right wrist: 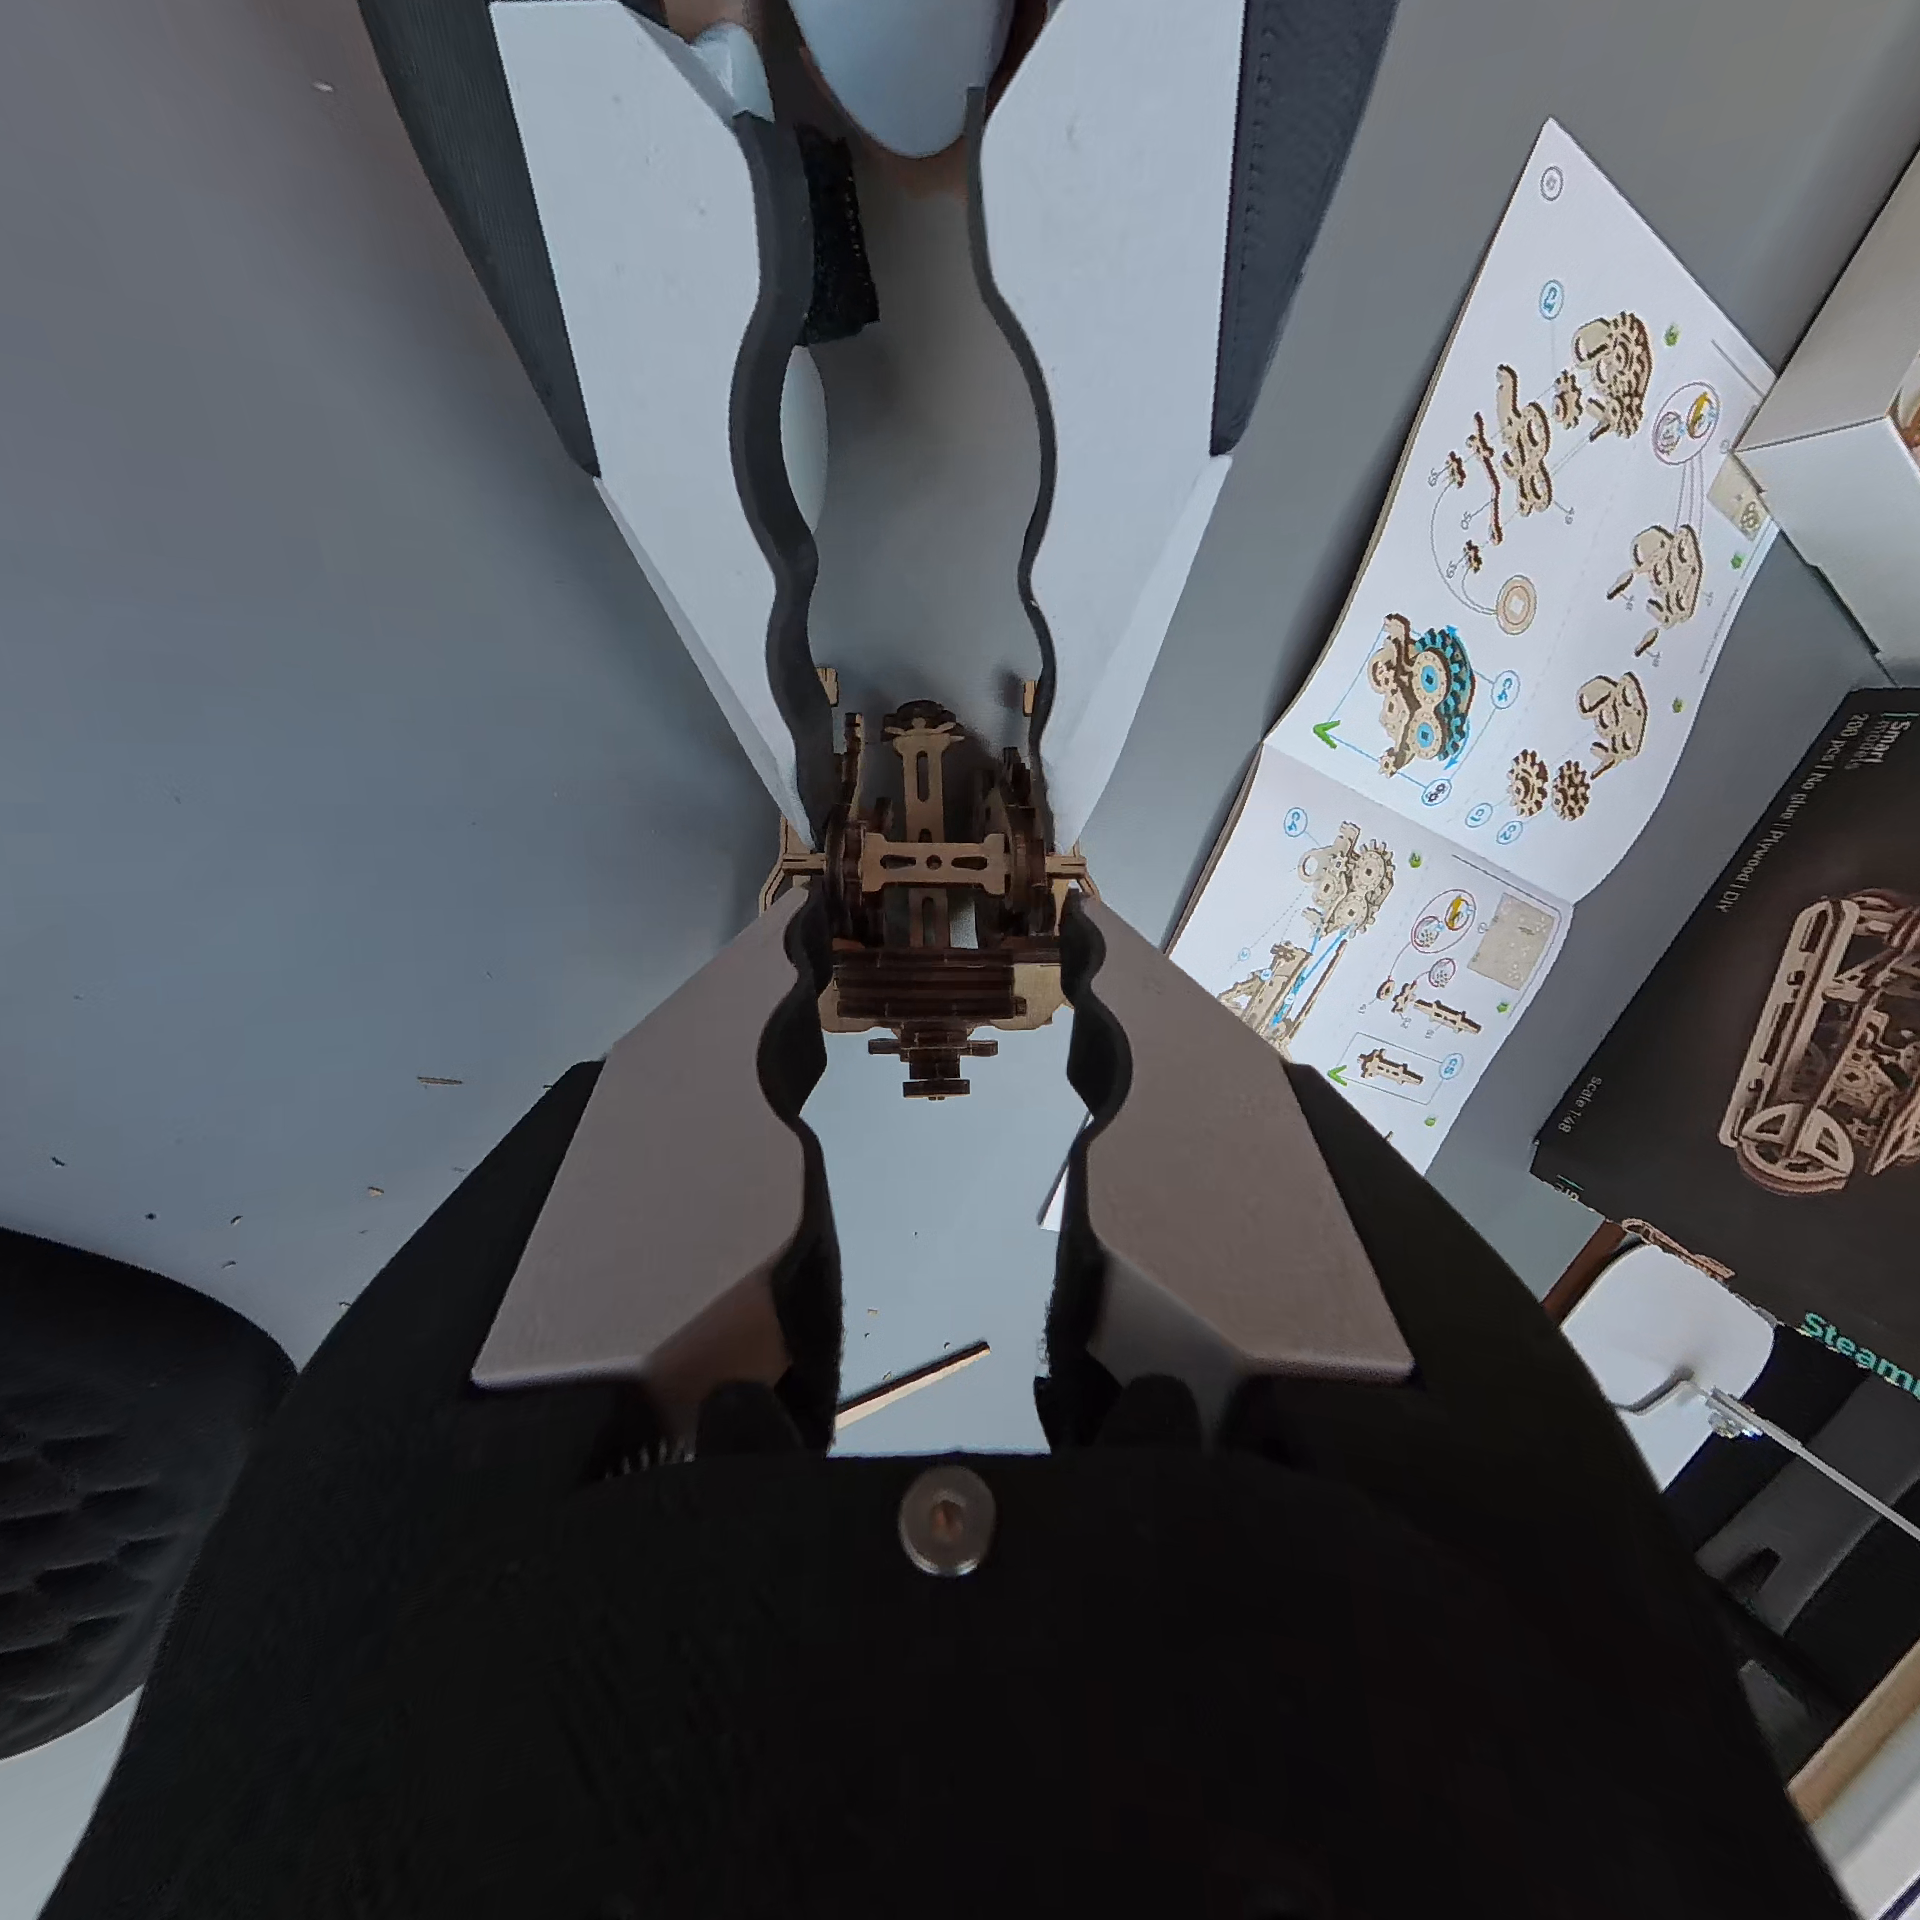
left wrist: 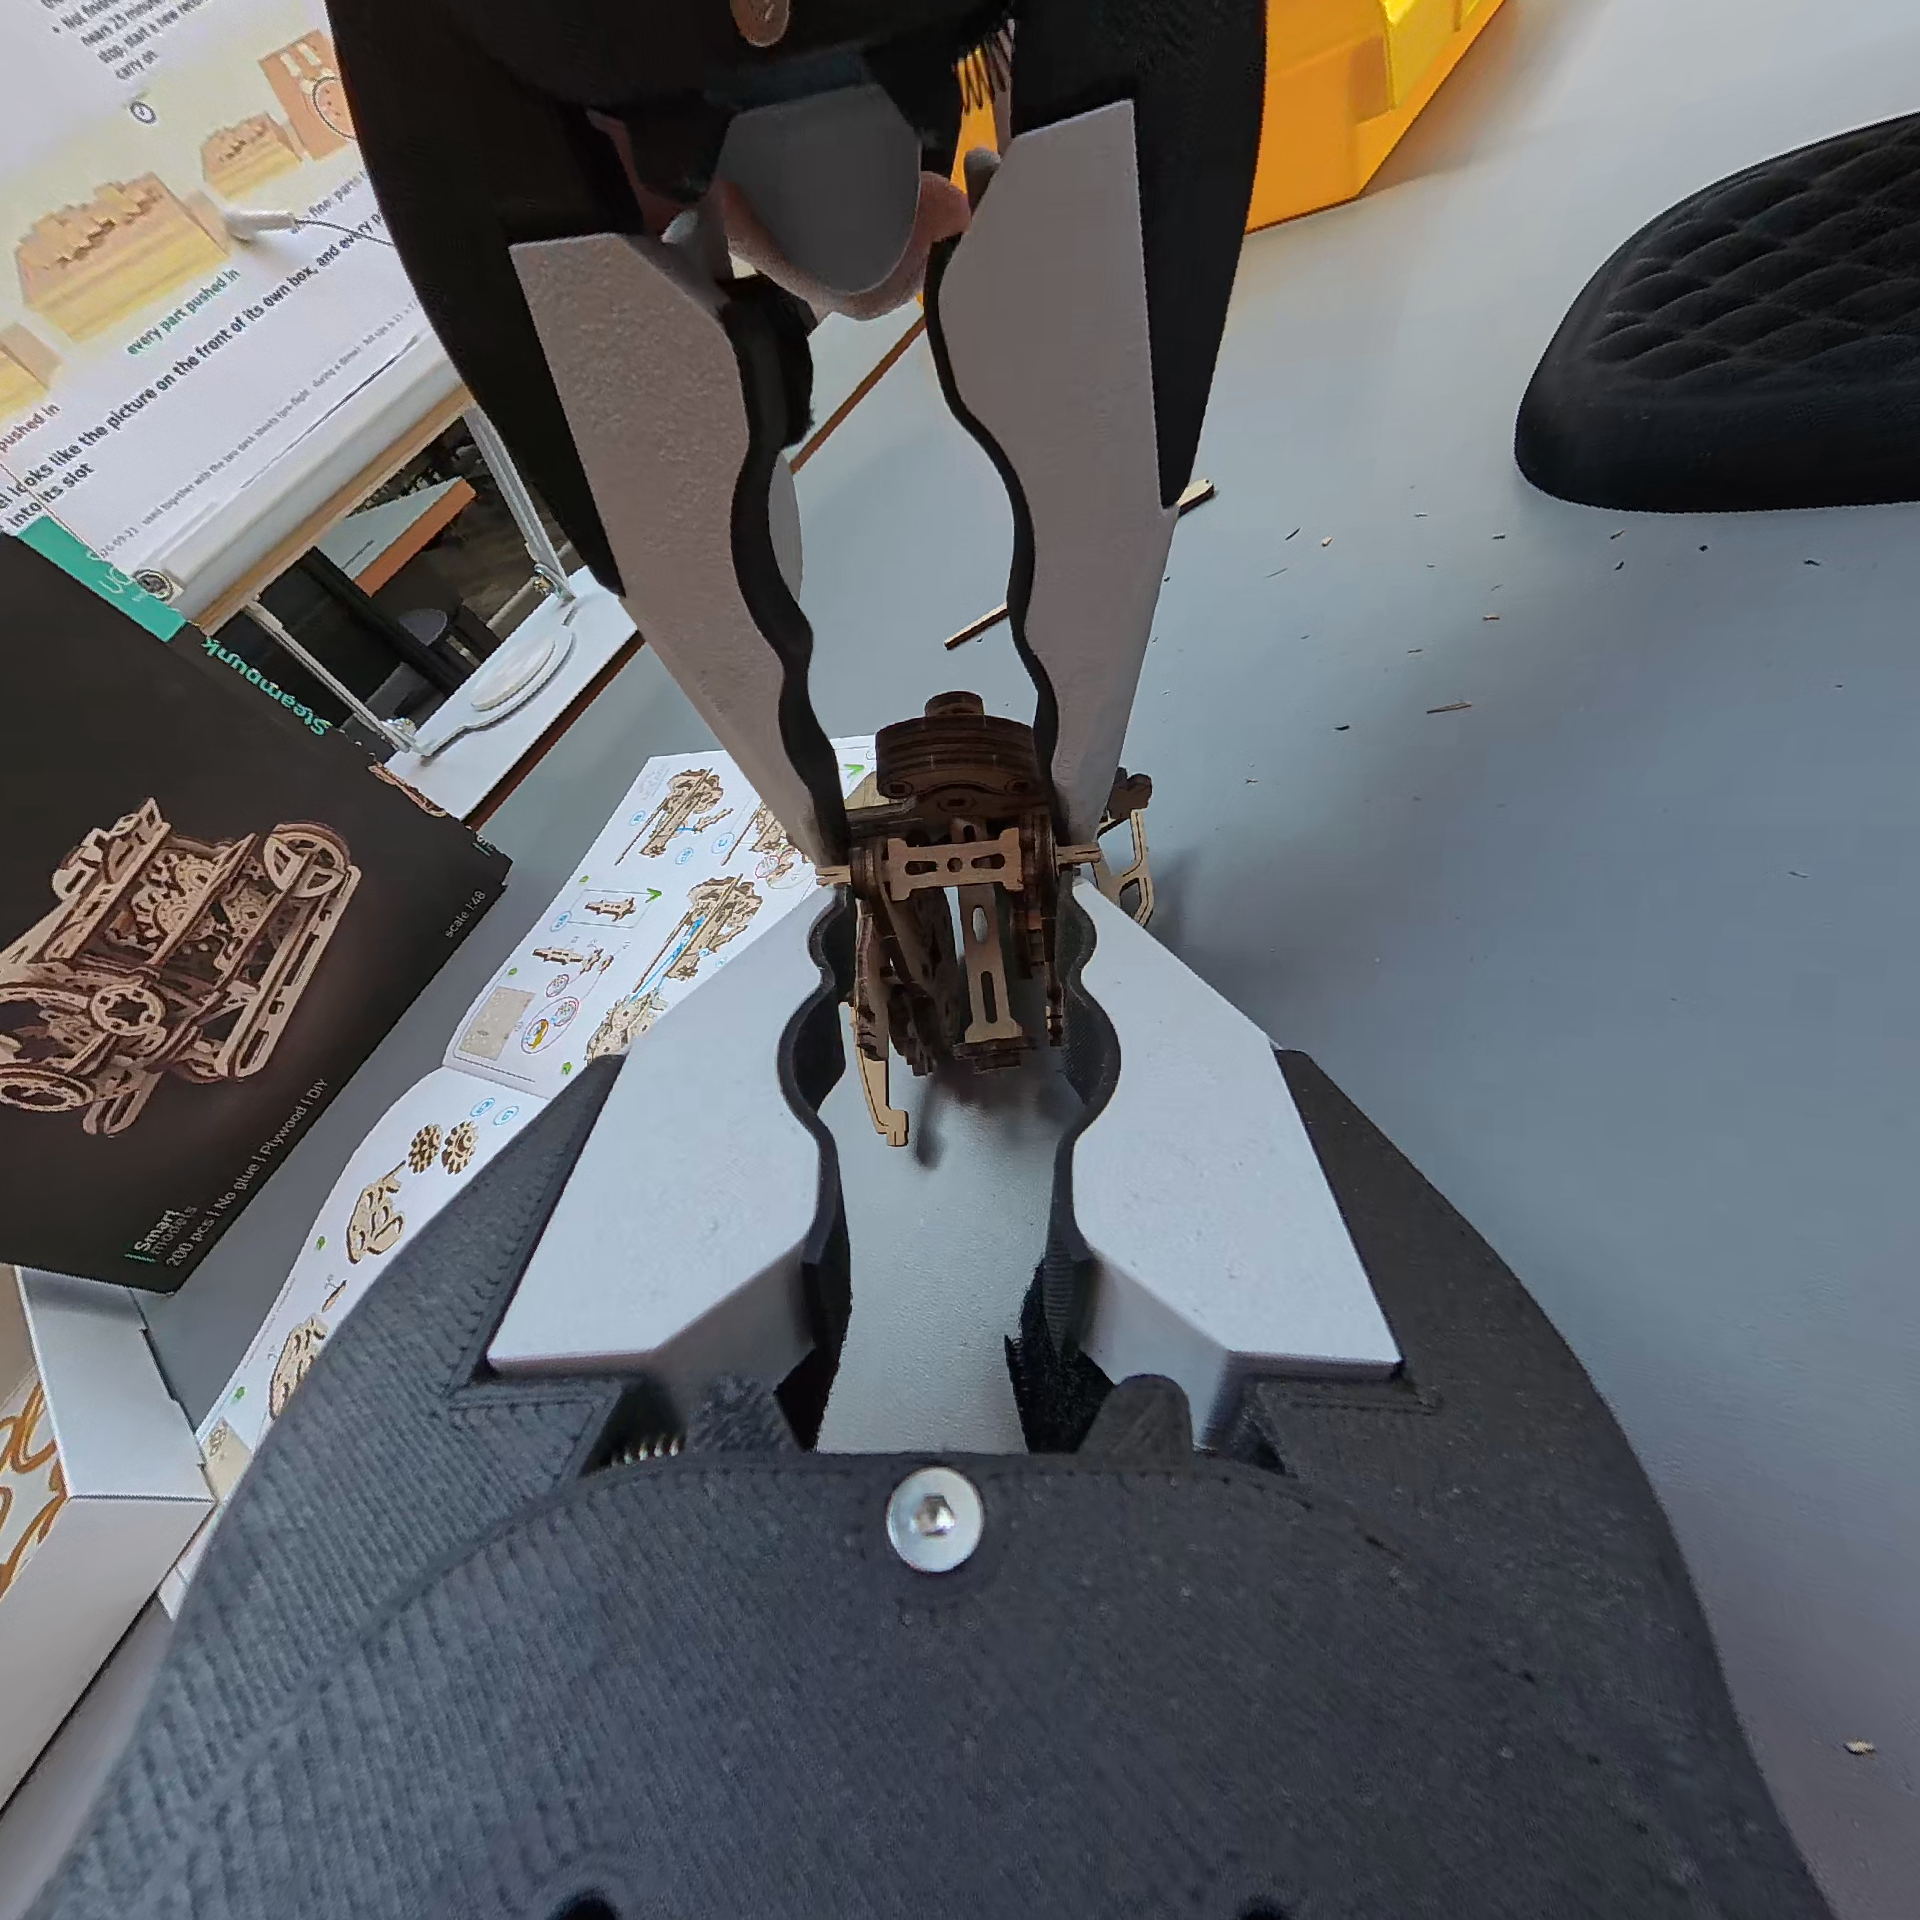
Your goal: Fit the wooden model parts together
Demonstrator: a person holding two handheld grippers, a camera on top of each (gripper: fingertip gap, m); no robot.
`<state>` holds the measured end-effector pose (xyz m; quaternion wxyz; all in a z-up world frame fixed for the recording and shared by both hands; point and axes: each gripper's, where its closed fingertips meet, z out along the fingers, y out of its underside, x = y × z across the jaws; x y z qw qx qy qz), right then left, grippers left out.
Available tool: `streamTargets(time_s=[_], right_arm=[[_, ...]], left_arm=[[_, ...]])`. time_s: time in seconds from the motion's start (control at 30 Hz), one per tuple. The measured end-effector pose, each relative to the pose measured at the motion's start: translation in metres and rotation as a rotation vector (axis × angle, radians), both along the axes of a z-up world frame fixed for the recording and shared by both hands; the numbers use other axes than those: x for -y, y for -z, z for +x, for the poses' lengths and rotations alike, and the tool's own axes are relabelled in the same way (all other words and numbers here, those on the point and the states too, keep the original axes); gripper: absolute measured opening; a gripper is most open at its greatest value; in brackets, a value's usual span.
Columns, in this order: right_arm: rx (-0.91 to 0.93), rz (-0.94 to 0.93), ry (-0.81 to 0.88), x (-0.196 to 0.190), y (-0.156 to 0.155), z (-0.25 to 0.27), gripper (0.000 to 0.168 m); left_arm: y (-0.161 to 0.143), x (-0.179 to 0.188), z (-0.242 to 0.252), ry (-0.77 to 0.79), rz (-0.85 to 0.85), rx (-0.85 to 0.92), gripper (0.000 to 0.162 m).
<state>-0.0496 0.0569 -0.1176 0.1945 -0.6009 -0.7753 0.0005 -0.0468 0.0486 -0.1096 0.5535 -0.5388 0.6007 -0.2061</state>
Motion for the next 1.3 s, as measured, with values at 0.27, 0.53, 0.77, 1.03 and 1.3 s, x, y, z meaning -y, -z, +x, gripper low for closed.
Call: streamTargets(time_s=[0.27, 0.53, 0.77, 1.03, 1.3], right_arm=[[-0.005, -0.038, -0.010, 0.002, 0.002, 0.000, 0.038], [0.040, 0.007, -0.041, 0.004, 0.003, 0.000, 0.038], [0.061, 0.054, -0.069, 0.006, 0.005, 0.001, 0.036], [0.031, 0.078, -0.062, 0.010, 0.005, 0.002, 0.035], [0.028, 0.106, -0.061, 0.010, 0.005, 0.002, 0.034]], left_arm=[[0.001, 0.000, 0.000, 0.001, -0.005, -0.001, 0.037], [0.002, 0.002, 0.002, 0.014, -0.013, -0.008, 0.036], [0.004, 0.004, 0.002, 0.021, 0.002, -0.022, 0.036], [0.006, 0.008, 0.003, 0.034, 0.005, -0.031, 0.036], [0.006, 0.008, 0.004, 0.036, 0.006, -0.041, 0.036]])
